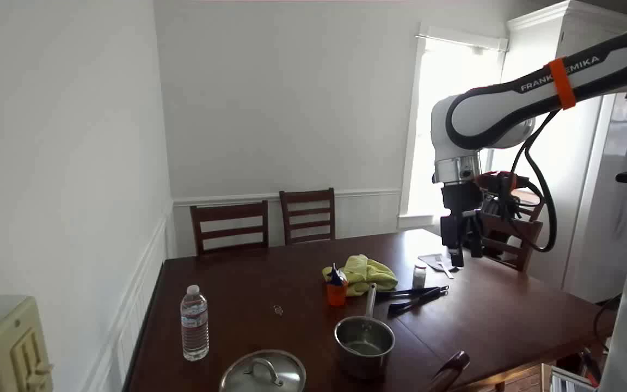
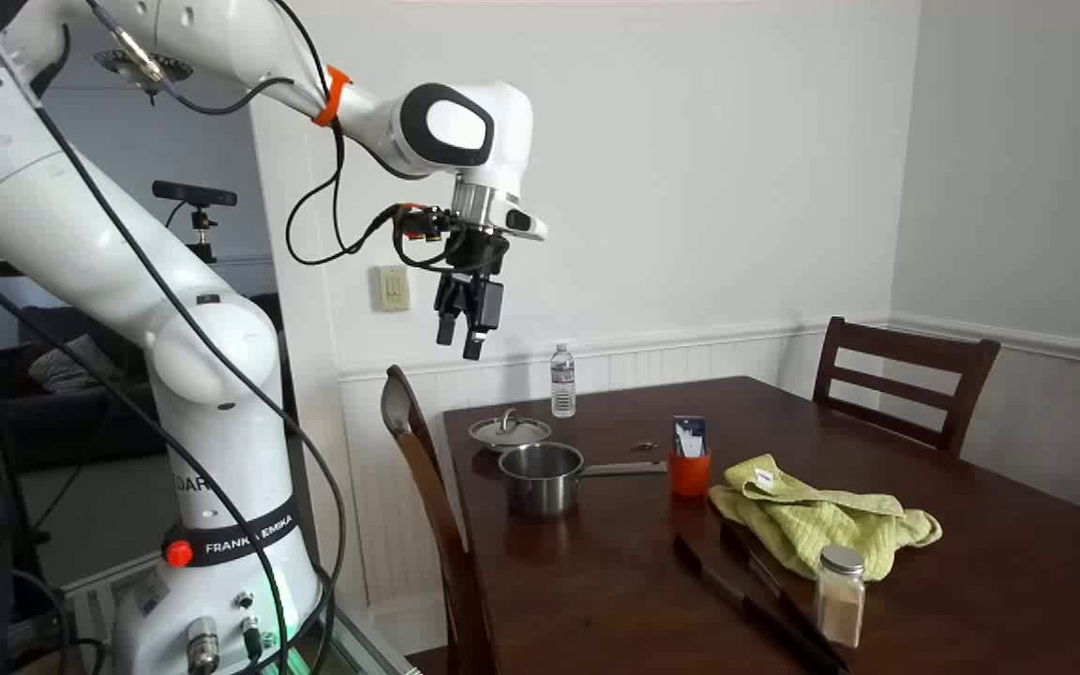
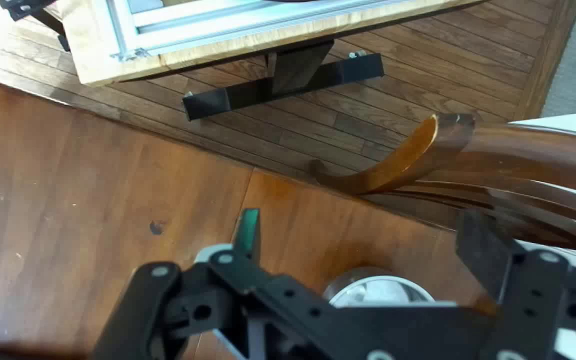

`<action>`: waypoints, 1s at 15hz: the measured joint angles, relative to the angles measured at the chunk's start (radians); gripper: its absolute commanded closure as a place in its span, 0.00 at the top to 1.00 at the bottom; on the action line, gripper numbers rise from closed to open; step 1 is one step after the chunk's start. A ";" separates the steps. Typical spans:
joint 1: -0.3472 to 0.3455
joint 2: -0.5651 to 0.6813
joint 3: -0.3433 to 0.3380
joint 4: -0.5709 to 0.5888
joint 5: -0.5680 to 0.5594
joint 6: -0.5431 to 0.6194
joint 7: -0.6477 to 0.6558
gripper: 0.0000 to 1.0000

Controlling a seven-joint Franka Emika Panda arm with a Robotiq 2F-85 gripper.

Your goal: Place the pot on top of the spice shaker

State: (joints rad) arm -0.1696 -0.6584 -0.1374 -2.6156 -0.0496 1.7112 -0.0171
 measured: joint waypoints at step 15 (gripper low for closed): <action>-0.134 0.197 -0.042 0.061 -0.014 0.403 0.166 1.00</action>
State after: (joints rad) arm -0.3036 -0.4617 -0.1794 -2.5542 -0.0636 2.1145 0.1492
